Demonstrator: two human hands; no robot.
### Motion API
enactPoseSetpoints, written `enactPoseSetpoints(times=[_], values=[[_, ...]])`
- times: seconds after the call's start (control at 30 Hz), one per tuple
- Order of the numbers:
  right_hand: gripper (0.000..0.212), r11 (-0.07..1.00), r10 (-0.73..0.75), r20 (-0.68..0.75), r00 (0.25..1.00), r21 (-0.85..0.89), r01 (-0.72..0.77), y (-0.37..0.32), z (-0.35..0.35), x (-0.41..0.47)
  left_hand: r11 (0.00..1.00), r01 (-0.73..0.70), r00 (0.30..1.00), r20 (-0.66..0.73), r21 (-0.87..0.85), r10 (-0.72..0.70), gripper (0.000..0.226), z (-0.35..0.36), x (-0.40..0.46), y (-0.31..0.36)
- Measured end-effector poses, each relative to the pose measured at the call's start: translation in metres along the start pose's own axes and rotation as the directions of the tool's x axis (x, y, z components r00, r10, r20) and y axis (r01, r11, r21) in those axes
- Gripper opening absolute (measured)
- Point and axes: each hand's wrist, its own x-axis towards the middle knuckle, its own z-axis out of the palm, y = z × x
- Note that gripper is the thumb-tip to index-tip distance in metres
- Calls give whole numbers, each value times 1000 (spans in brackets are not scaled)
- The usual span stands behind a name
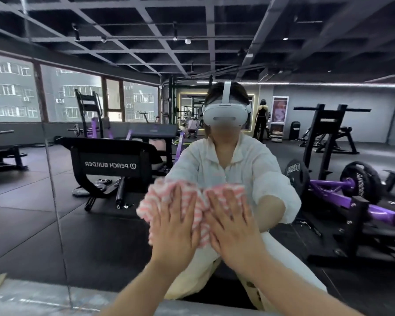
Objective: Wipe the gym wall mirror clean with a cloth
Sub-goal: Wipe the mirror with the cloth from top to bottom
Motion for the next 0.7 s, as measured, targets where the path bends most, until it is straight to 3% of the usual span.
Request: enactPoseSetpoints(times=[0.13,0.27,0.33,0.47,0.7], values=[[69,992,-114,91,989,-37,118,5,-10,-29,1000,30,994,107,0,-30,58,8,-27,11],[70,998,34,-11,999,-44,-35,46,-19,21,996,63,997,42,-62,-61,58,-19,48,15],[61,989,148,-53,988,-19,-149,72,-28,46,997,55,998,-23,-52,-56,62,-34,93,22],[58,973,232,-12,973,0,-232,96,-37,50,997,62,997,-46,-36,-63,68,-40,132,38],[45,990,124,35,992,66,-126,56,-21,-47,980,-199,980,-12,-4,198,63,4,36,58]])
